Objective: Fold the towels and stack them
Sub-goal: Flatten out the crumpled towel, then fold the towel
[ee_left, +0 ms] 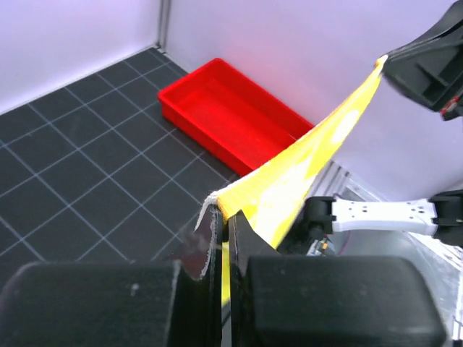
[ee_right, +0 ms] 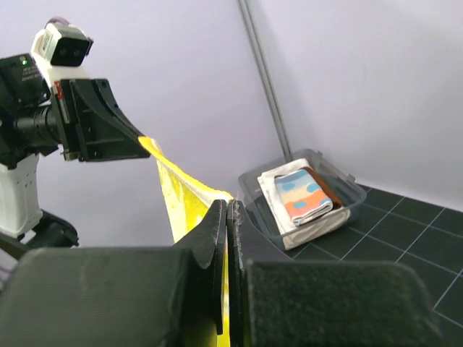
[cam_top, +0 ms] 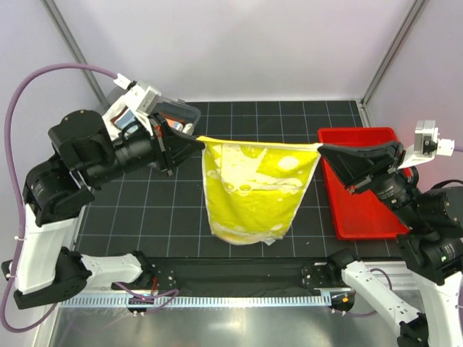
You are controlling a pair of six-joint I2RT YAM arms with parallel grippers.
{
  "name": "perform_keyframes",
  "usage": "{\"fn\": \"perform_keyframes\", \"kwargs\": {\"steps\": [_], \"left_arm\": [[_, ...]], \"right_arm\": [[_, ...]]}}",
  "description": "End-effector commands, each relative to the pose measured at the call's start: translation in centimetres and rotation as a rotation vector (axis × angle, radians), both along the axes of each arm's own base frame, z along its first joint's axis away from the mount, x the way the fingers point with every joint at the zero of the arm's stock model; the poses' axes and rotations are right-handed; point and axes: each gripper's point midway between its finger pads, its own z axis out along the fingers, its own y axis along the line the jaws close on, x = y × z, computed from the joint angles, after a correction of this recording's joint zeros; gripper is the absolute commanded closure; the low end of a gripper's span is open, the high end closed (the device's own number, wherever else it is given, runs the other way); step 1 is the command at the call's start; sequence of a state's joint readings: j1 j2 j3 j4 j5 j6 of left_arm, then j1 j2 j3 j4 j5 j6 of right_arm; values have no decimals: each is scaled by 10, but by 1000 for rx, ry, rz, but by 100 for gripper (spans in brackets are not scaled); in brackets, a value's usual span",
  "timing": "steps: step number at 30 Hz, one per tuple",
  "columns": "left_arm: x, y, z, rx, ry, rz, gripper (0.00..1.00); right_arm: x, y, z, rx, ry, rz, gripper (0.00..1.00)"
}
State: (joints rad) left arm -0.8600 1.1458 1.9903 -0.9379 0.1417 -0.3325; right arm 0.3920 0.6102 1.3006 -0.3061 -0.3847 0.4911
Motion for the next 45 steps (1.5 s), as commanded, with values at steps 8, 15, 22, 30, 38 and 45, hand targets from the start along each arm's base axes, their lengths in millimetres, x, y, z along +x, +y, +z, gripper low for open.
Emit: {"fn": "perform_keyframes", "kwargs": {"steps": [8,15,22,30,38,45], "left_arm": [[106,-2,-86,353,31,338,100],[225,6,-168,505,132,418,100],[354,19,-228,565,122,460,100],[411,-2,-274,571,89,364,100],[368,6,-299,636,113,273,100],[290,6,-327,696,204,153,100]], "right_arm": [[134,-4,-24,-114,95,-329,99],[267,11,-119,-306,248,-429,99],[392,8,-184,-261,326,-339,99],[448,23,-246,-289,310,-187,99],[403,26,-285,-383,351,-102,99],[347,9,-312,-399,442,-153,99]]}}
